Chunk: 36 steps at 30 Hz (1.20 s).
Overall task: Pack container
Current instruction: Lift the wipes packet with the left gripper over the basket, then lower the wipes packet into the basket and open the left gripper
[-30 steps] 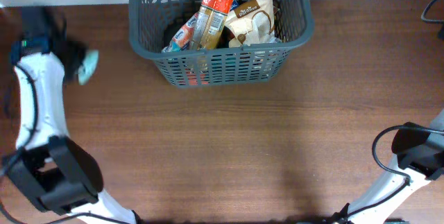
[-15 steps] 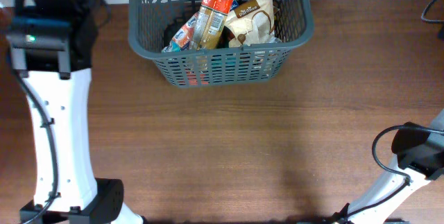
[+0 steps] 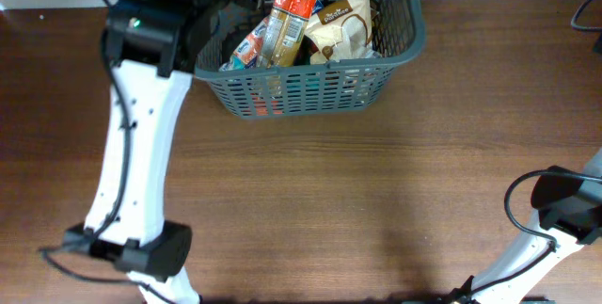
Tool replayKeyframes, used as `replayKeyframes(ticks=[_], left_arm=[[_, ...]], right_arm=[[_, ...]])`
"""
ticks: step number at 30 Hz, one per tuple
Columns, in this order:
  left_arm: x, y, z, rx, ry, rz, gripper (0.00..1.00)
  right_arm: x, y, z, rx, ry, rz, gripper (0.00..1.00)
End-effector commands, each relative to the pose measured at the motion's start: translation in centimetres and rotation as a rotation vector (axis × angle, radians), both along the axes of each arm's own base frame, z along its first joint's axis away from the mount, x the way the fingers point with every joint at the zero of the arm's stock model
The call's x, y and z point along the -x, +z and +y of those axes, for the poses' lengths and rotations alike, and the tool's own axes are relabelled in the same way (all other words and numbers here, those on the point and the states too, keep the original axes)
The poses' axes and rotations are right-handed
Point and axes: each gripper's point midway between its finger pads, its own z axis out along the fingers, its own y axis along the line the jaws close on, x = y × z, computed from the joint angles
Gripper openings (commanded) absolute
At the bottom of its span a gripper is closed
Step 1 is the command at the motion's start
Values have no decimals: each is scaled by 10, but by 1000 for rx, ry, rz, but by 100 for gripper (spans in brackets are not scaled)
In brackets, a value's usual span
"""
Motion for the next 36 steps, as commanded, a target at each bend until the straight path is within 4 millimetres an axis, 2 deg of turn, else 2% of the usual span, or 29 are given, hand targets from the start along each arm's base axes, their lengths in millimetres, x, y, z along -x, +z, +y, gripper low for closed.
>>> replayKeyframes(ticks=[1, 8, 13, 17, 25, 36], left_arm=[[-23, -41, -3, -57, -7, 61, 2], [-45, -98, -9, -88, -9, 170, 2], [-46, -140, -10, -119, -11, 281, 2], [-44, -162, -9, -132, -8, 345, 2], [-39, -195, -8, -160, -10, 439, 2], [-34, -219, -6, -181, -11, 512, 3]], right_arm=[[1, -2, -2, 5, -17, 7, 99], [1, -2, -2, 5, -17, 7, 99], [1, -2, -2, 5, -17, 7, 99], [1, -2, -2, 5, -17, 7, 99], [1, -2, -2, 5, -17, 7, 99], [1, -2, -2, 5, -17, 7, 99]])
